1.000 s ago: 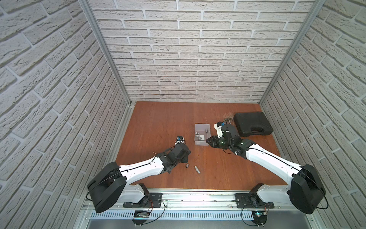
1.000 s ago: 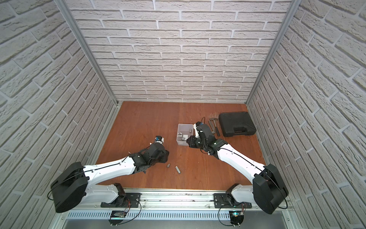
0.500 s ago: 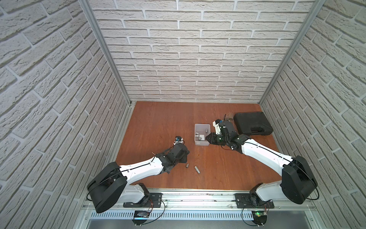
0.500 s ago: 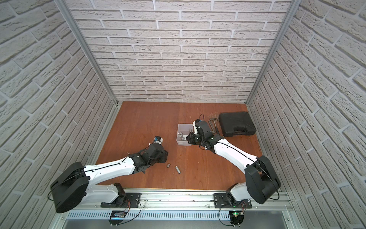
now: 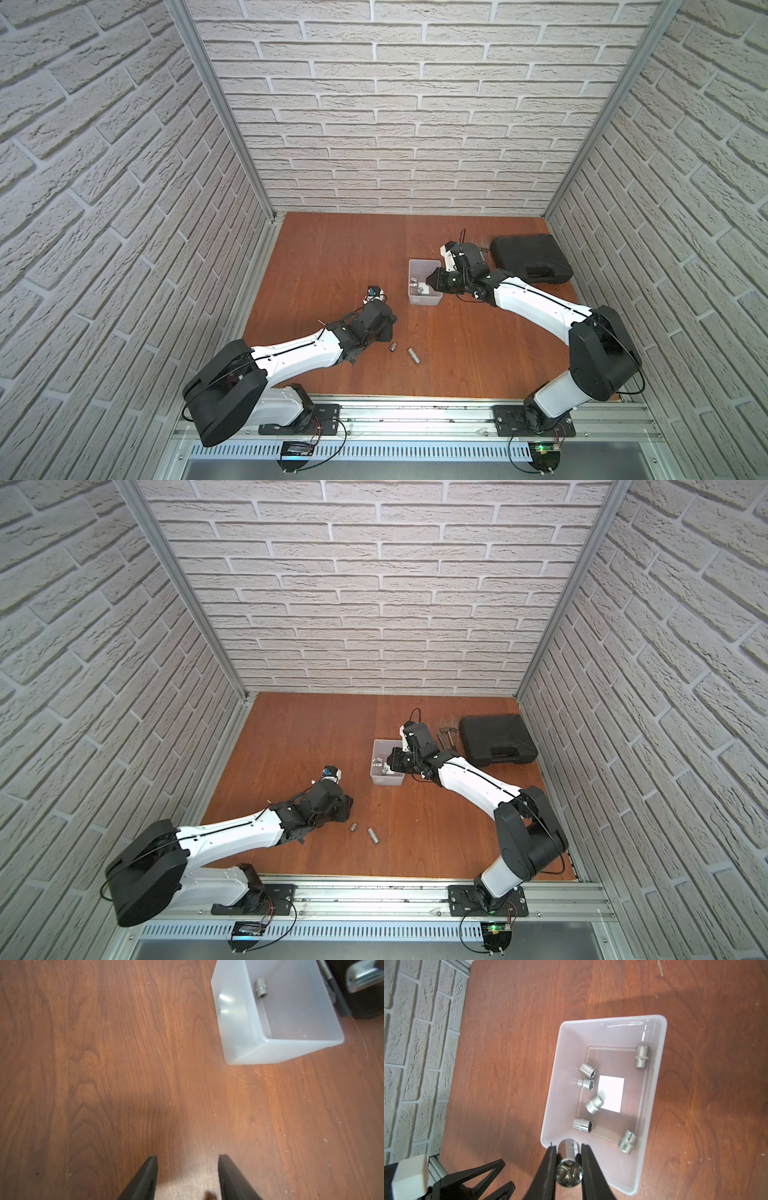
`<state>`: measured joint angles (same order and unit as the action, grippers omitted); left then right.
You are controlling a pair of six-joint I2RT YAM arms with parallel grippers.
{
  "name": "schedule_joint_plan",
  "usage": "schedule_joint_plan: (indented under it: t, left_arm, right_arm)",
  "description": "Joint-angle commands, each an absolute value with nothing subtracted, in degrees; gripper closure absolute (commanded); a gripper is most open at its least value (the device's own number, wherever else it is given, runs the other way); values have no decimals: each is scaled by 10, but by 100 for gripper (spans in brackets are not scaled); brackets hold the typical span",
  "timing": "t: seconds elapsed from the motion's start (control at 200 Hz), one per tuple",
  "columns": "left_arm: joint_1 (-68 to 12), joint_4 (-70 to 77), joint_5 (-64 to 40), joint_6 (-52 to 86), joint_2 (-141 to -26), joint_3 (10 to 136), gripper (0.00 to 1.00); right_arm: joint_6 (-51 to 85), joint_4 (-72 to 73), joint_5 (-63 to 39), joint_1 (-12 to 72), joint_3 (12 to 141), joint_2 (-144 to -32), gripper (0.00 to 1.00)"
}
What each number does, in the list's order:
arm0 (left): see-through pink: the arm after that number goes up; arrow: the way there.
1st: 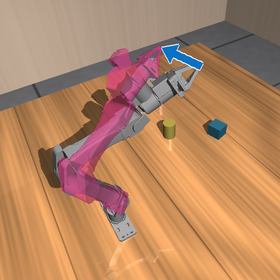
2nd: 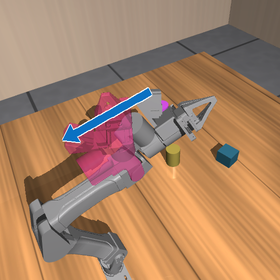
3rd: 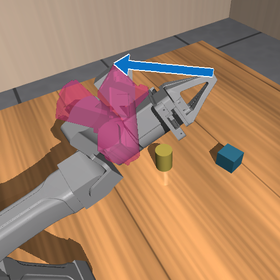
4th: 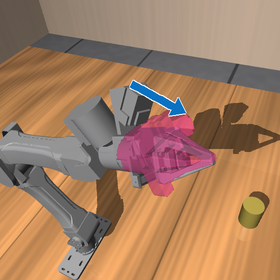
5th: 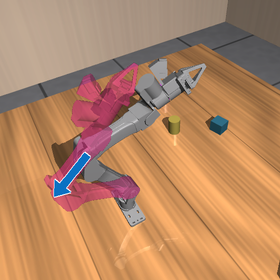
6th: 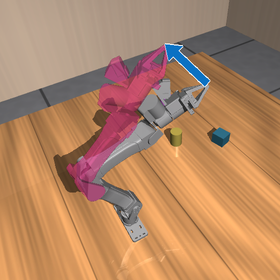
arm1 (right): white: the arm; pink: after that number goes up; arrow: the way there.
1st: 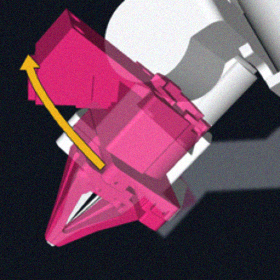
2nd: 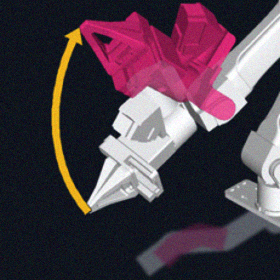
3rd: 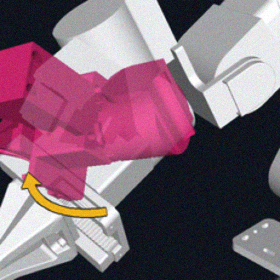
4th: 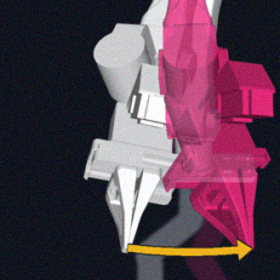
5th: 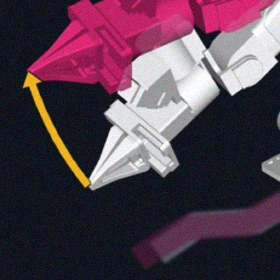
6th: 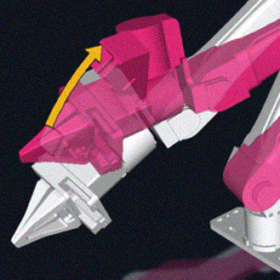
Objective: Put the socket on the desktop into the storage box
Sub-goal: Place the socket head in the storage box.
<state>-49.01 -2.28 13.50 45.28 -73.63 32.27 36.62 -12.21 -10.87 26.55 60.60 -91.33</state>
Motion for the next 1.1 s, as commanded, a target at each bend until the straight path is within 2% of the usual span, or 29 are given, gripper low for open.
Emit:
schedule_joint_plan:
  t: [0.0,1.095]
  left_arm:
    - [-483,-1,127,454,-734,316,47]
    - [-458,-31,88,414,-766,384,48]
  right_arm:
    - [360,-107,-116,263,623,-919,98]
    - [327,-192,-106,271,684,-943,98]
